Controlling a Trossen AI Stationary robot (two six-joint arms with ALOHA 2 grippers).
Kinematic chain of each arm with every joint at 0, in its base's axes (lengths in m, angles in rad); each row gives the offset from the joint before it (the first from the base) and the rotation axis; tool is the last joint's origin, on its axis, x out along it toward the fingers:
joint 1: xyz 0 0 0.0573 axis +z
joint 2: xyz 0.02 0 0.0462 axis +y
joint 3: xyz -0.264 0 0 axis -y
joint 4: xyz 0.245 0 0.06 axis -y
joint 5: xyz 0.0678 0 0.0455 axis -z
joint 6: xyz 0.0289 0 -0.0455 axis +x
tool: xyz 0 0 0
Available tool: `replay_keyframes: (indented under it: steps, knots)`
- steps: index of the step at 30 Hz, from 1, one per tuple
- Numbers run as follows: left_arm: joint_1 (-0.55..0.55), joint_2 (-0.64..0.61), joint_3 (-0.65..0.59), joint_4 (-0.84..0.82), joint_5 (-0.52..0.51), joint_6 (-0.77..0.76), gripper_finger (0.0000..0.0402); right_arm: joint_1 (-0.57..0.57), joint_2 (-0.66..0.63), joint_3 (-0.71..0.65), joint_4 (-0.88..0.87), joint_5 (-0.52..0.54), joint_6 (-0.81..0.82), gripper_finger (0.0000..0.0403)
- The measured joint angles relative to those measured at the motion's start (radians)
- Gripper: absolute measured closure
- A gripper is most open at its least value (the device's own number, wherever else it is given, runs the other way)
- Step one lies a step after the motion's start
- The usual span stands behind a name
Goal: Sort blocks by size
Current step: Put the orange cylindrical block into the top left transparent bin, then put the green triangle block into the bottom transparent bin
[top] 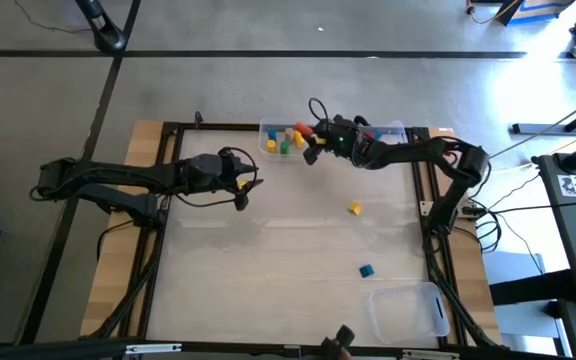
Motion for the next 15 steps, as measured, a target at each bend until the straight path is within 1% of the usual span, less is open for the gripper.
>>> replay_keyframes:
  steps: [4, 10, 12, 15]
  knots:
    - [0.023, 0.0, 0.0, 0.0, -0.001, -0.004, 0.0202, -0.007, 0.041, 0.003, 0.066, 0.051, 0.001, 0.0245]
    - [0.049, 0.0, 0.0, -0.003, 0.0, 0.015, 0.0155, 0.001, 0.058, 0.042, 0.064, 0.093, 0.01, 0.0184]
    - [0.05, -0.002, 0.0, -0.017, -0.001, 0.013, 0.0148, 0.012, 0.024, 0.043, 0.001, 0.09, -0.006, 0.0167]
    - [0.049, -0.011, 0.008, -0.102, -0.007, 0.011, 0.0144, 0.052, -0.08, 0.046, -0.112, 0.059, -0.071, 0.0148]
